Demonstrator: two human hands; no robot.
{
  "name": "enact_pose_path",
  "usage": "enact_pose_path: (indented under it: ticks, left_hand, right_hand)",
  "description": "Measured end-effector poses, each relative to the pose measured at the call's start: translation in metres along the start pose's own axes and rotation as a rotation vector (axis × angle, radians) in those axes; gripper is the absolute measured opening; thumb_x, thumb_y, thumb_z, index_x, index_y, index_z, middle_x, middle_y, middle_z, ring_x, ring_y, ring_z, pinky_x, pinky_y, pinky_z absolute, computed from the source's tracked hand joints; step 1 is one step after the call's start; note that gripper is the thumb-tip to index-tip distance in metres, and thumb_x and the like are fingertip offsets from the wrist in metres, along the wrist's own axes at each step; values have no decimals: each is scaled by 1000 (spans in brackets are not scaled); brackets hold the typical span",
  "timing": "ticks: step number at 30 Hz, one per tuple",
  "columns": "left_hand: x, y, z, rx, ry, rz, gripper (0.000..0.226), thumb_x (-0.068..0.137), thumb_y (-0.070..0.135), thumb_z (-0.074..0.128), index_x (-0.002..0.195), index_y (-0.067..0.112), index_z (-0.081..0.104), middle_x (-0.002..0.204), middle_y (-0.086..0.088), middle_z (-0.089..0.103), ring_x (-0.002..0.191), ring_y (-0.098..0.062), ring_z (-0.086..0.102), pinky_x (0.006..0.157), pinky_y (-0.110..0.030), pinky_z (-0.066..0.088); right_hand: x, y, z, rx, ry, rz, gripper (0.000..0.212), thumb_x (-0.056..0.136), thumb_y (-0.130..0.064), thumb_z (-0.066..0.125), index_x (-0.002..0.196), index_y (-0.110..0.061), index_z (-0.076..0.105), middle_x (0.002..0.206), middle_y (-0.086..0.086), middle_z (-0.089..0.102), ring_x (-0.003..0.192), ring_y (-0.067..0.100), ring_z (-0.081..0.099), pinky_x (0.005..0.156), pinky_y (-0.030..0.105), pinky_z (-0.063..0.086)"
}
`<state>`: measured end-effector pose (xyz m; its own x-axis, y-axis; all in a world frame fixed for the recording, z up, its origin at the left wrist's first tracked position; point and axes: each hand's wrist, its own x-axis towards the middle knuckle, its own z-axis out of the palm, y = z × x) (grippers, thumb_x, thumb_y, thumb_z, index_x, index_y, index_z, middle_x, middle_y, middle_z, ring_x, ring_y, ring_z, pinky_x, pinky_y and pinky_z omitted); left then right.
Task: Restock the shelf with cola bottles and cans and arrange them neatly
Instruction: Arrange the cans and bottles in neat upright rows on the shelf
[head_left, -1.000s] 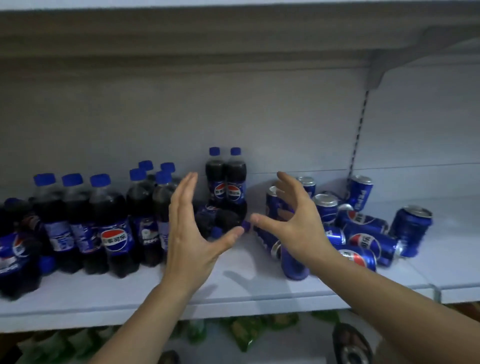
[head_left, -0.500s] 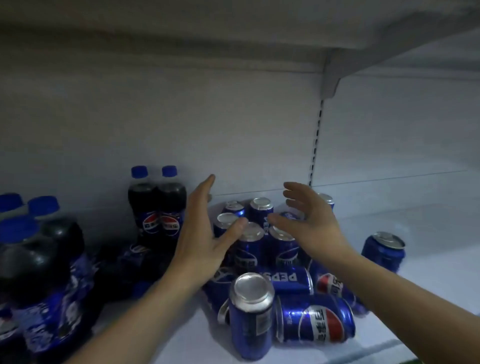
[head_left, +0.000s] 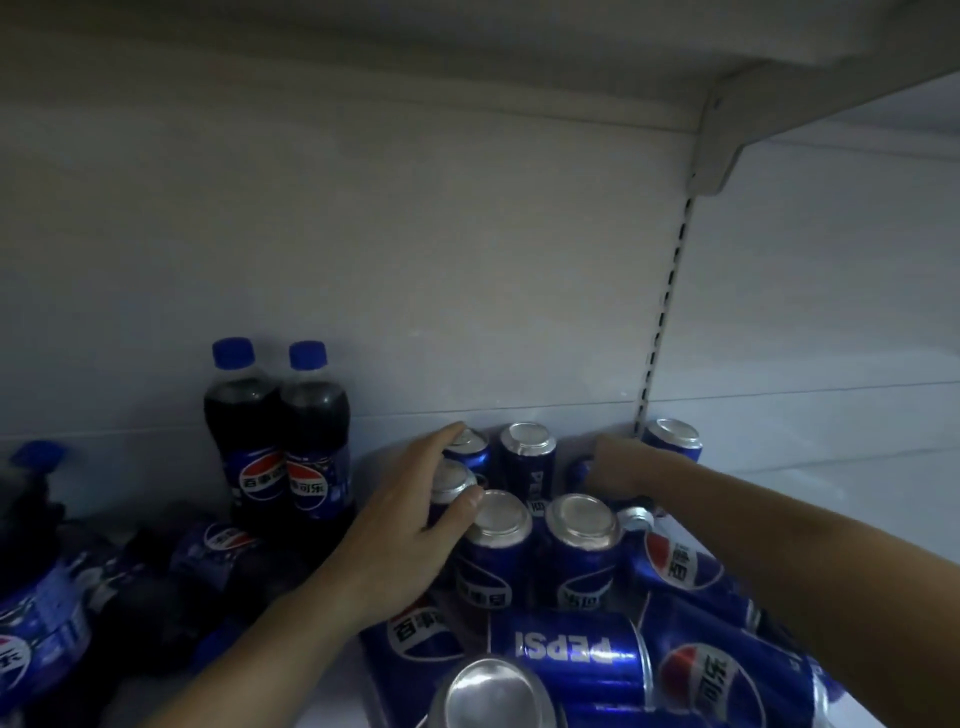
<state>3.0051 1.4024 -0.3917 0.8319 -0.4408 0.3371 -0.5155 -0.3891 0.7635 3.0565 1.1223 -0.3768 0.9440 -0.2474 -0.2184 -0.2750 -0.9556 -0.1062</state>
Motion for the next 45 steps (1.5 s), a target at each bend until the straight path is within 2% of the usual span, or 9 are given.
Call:
enact_pose_path:
  ticks: [7, 10, 14, 19, 29, 33, 36, 40, 45]
  left_hand:
    - [3, 17, -10, -129, 30, 37, 51, 101, 37, 56, 146, 49, 37, 147, 30, 41, 134, 15, 36, 102, -13, 36]
    - [7, 38, -18, -195, 69, 34, 45, 101, 28, 56, 142, 44, 44, 139, 17, 53, 121, 8, 53, 93, -13, 48]
    - [12, 60, -30, -360, 90, 46, 77, 92, 16, 72, 145, 50, 28, 127, 13, 60, 105, 4, 65, 75, -10, 52]
    - [6, 56, -48, -433, 226, 137, 88, 84, -3, 76, 146, 42, 32, 124, 17, 66, 111, 1, 66, 81, -15, 54]
    - [-6, 28, -69, -414, 260, 149, 99, 78, 3, 83, 152, 39, 29, 131, 22, 61, 120, -5, 62, 94, -23, 54]
    - [-5, 27, -88, -596, 27, 11, 47, 86, 23, 76, 130, 30, 63, 125, -1, 70, 117, -25, 67, 102, -44, 53]
    - [-5, 27, -85, -429, 101, 1, 40, 85, 16, 80, 121, 25, 65, 112, 3, 74, 105, -15, 71, 91, -31, 56]
    - [-6, 25, -64, -249, 333, 64, 52, 78, 19, 86, 118, 29, 54, 104, 12, 71, 94, -4, 70, 79, -17, 54]
    - [-3, 29, -63, -191, 354, 87, 65, 74, 24, 89, 127, 31, 51, 114, 13, 69, 104, -1, 67, 84, -15, 54]
  right_hand:
    - [-62, -13, -57, 147, 401, -61, 58, 88, -44, 71, 127, -13, 40, 105, 9, 60, 86, 27, 58, 68, 32, 47]
    - [-102, -42, -75, 500, 526, -216, 64, 88, -38, 74, 138, -21, 38, 106, 3, 62, 90, 23, 63, 68, 30, 49]
    - [-131, -106, -68, 1125, 417, -447, 61, 90, -22, 75, 140, -27, 41, 110, 6, 67, 92, 18, 70, 78, 37, 62]
    - [-139, -151, -63, 1373, 283, -488, 59, 86, -15, 79, 135, -25, 47, 104, 5, 72, 85, 15, 75, 68, 28, 61]
    - [-124, -162, -65, 1177, 419, -671, 54, 75, -29, 88, 124, -26, 64, 110, -6, 73, 91, 13, 72, 80, 37, 63]
    - [-115, -145, -67, 1219, 222, -888, 60, 80, -22, 80, 135, -19, 58, 122, 1, 71, 113, 21, 68, 96, 42, 56]
    - [-116, -131, -67, 1163, 93, -953, 58, 86, -18, 72, 141, -18, 54, 130, 1, 67, 119, 22, 65, 101, 45, 53]
    - [-119, -137, -67, 837, 330, -829, 57, 80, -42, 76, 134, -34, 58, 123, -16, 67, 110, 4, 65, 97, 34, 55]
    - [-118, -138, -69, 945, 368, -943, 52, 83, -15, 81, 128, -29, 58, 121, -12, 67, 112, 8, 65, 92, 34, 57]
